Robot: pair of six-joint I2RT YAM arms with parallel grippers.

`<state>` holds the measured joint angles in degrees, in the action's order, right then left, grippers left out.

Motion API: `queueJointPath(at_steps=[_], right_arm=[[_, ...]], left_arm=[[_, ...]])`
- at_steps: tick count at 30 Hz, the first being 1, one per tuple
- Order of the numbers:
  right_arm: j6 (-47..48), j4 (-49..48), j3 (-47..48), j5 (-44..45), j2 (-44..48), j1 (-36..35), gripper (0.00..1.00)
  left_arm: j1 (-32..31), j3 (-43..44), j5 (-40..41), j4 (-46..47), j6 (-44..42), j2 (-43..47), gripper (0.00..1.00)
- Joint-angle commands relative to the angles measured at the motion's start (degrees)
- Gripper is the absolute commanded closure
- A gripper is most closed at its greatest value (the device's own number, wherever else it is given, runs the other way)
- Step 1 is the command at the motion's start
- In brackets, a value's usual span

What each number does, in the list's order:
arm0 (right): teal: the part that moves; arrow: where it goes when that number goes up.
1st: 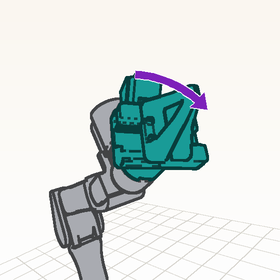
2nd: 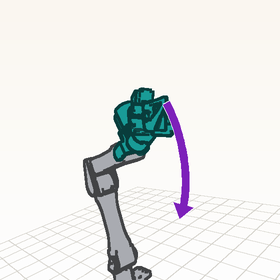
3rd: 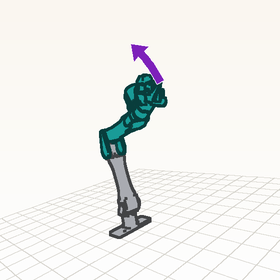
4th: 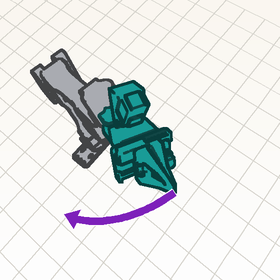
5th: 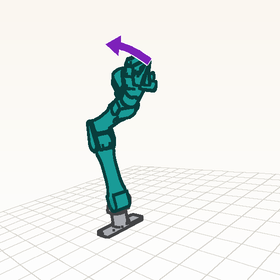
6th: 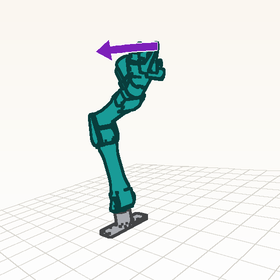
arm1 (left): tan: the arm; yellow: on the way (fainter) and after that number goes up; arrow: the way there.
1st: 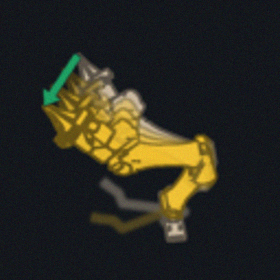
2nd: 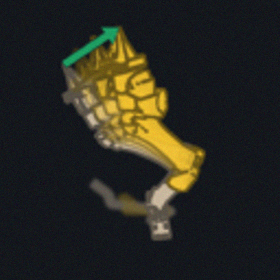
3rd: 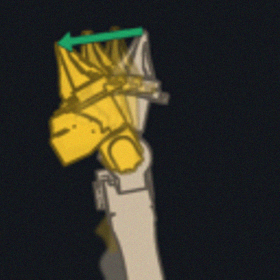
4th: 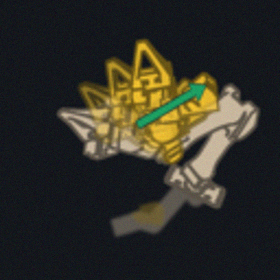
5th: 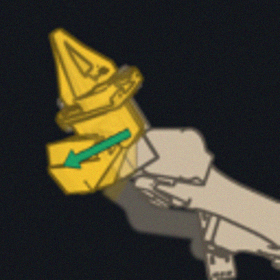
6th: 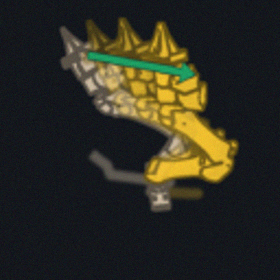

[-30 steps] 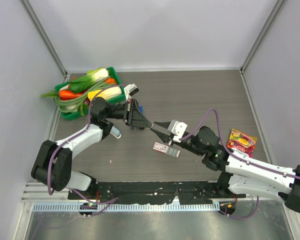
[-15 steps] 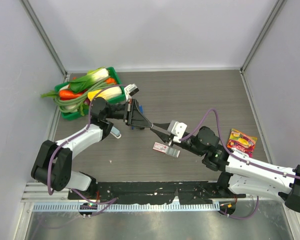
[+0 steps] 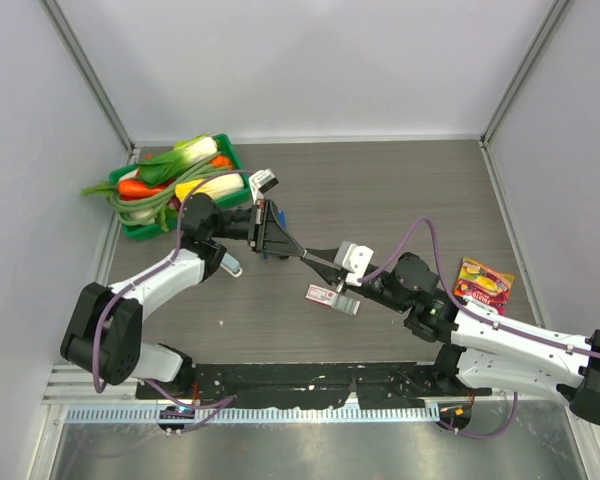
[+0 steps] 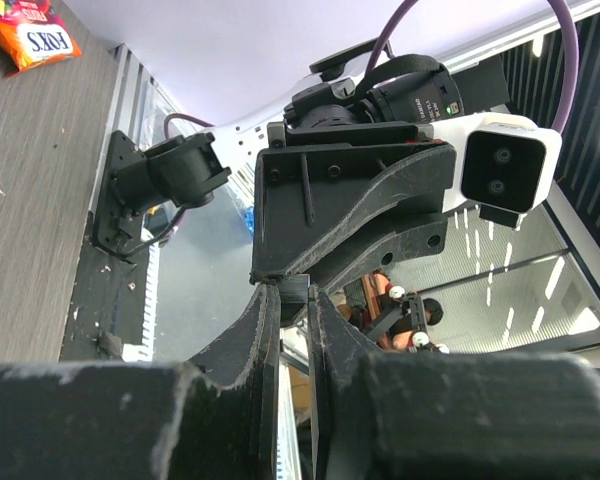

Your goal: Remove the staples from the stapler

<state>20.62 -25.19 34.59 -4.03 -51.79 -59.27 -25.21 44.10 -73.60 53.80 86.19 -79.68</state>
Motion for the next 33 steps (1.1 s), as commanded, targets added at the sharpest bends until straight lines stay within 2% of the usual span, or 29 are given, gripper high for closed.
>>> queueJointPath(at_steps=[1, 5, 7, 8, 9, 15, 16, 18, 21, 22, 23, 25, 26, 27, 29, 33], right_arm=[[-0.32, -3.46, 2.94, 0.08, 0.37, -0.15, 0.82], [-0.32, -2.94, 2.85, 0.17, 0.81, -0.15, 0.89], [-0.32, -2.76, 2.85, 0.25, 1.08, -0.06, 0.91], [-0.32, -2.41, 2.85, 0.34, 1.34, -0.15, 0.92], [-0.41, -1.97, 3.20, 0.34, 1.51, -0.15, 0.93], [-1.02, 5.32, 4.61, 0.78, 2.66, -0.06, 0.96], [-1.89, 7.50, 4.61, 0.95, 2.83, -0.15, 0.96], [-2.86, 9.80, 4.87, 1.74, 3.01, -0.15, 0.95], [-4.53, 16.82, 5.75, 3.33, 2.84, -0.15, 0.95], [-5.23, 20.49, 6.19, 3.76, 2.57, -0.15, 0.94], [-6.29, 22.18, 6.54, 4.81, 2.14, -0.15, 0.94], [-7.52, 26.83, 7.42, 8.76, 0.39, -0.15, 0.93], [-9.09, 27.99, 7.68, 9.91, -0.23, -0.06, 0.93], [-9.54, 29.31, 8.38, 11.84, -1.20, 0.03, 0.93], [-9.98, 33.35, 9.35, 12.73, -4.89, 0.20, 0.93], [-13.14, 43.80, 16.27, 15.37, -14.90, 2.48, 0.95]], left_arm=[[-0.63, -0.06, -1.63, -3.60, -4.63, 2.42, 0.90], [-0.54, 0.11, -1.72, -4.84, -5.68, 2.51, 0.90], [-0.63, 0.29, -1.81, -5.72, -6.30, 2.34, 0.85], [-0.63, 0.38, -1.81, -6.25, -6.74, 2.34, 0.79], [-0.63, 0.46, -1.81, -7.12, -7.35, 2.25, 0.59], [-0.01, 6.24, -1.20, -26.25, -20.78, 3.21, 0.31], [0.42, 7.66, -0.76, -34.30, -25.07, 3.13, 0.30], [1.30, 11.69, -0.66, -40.85, -29.66, 2.95, 0.24], [3.15, 16.79, 1.44, -56.81, -38.89, 3.12, 0.19], [3.67, 18.03, 2.40, -59.57, -41.34, 3.21, 0.18], [4.37, 19.17, 4.94, -62.39, -45.54, 3.48, 0.18], [4.82, 23.12, 10.56, -74.67, -52.67, 3.74, 0.17], [4.82, 24.62, 17.55, -78.98, -56.01, 3.65, 0.18], [4.82, 26.29, 20.92, -84.33, -61.01, 3.74, 0.18], [4.82, 27.00, 30.65, -88.32, -64.90, 3.83, 0.18], [4.73, 26.57, 36.76, -95.00, -72.64, 4.00, 0.18]])
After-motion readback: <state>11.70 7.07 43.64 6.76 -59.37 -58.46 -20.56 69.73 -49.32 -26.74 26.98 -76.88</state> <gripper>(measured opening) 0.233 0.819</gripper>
